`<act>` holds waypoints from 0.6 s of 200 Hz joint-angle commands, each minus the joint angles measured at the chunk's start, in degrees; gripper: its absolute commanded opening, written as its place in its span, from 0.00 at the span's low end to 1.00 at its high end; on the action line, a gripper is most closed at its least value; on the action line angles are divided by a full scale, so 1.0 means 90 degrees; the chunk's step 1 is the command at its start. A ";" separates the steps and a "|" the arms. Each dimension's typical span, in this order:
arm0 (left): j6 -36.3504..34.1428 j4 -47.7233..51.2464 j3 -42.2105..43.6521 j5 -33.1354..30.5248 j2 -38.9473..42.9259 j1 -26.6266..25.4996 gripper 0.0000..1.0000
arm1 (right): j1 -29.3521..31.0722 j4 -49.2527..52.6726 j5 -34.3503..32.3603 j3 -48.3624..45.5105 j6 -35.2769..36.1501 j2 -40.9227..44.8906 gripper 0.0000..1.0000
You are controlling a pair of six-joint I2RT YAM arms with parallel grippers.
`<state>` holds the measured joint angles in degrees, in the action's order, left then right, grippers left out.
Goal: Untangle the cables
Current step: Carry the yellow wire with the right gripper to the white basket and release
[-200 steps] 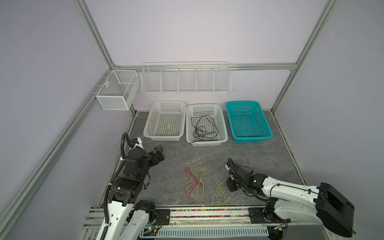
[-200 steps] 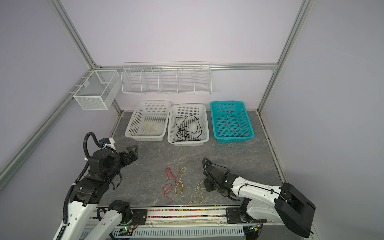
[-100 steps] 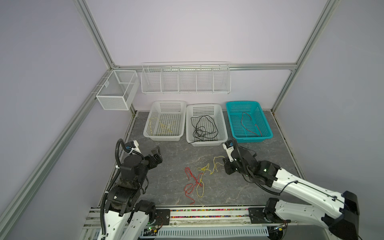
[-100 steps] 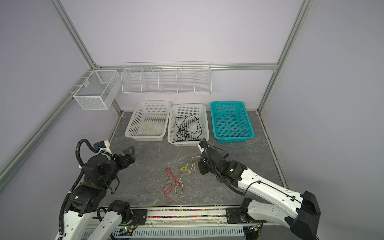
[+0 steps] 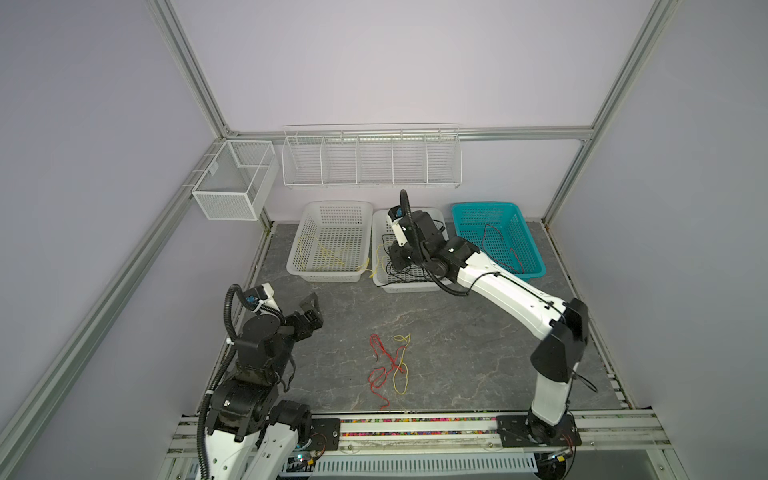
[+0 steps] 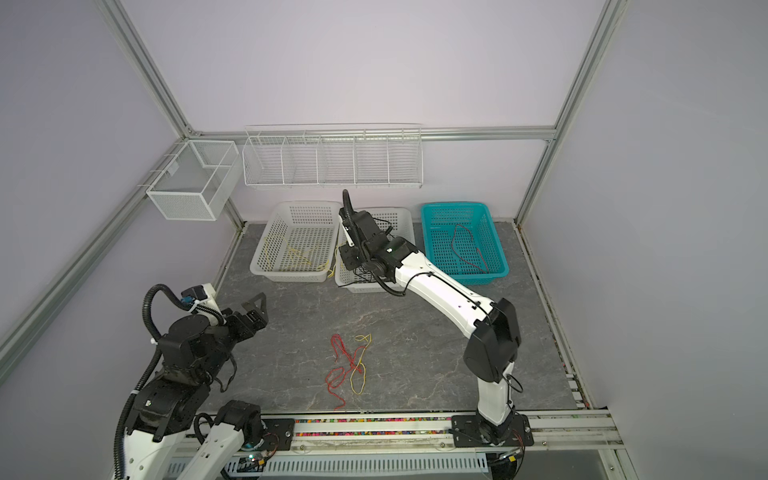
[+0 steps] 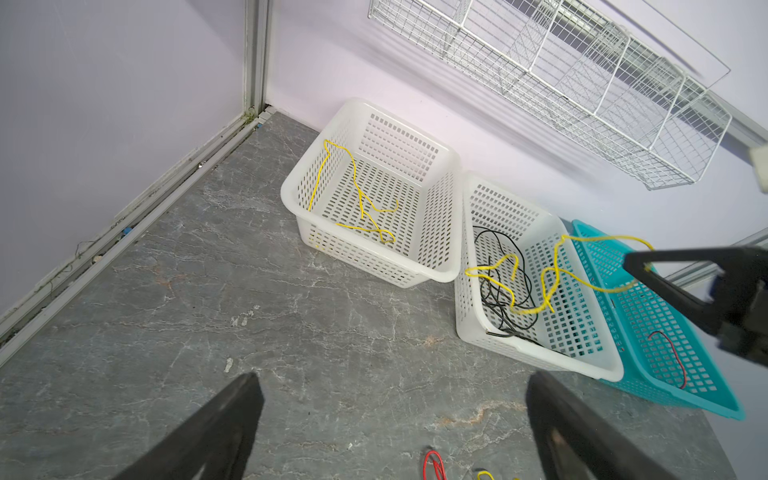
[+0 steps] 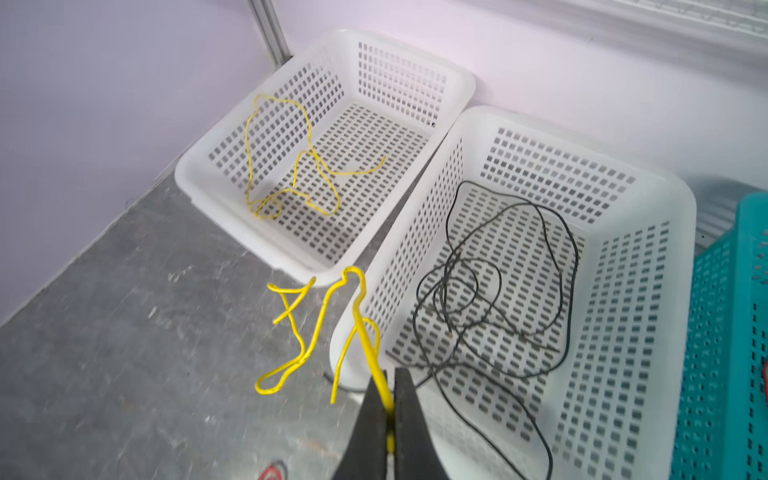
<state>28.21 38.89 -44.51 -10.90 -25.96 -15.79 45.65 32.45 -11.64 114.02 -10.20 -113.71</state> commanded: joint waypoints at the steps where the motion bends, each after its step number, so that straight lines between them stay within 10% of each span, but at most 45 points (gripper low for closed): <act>1: -0.0060 0.0034 0.0089 -0.0030 0.0068 -0.0032 1.00 | -0.0115 0.0487 0.0452 0.1228 0.0129 -0.0908 0.07; 46: -0.0065 0.0023 0.0104 0.0000 0.0120 -0.0081 1.00 | -0.0130 0.0772 0.0815 0.3695 0.0194 -0.2816 0.07; 120: -0.0077 0.0013 0.0112 0.0002 0.0120 -0.0111 1.00 | 0.0013 0.0399 0.1497 0.3932 0.0645 -0.3107 0.32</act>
<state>28.21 38.92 -44.01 -10.68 -25.39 -16.53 44.53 36.64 -1.34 148.18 -8.12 -144.44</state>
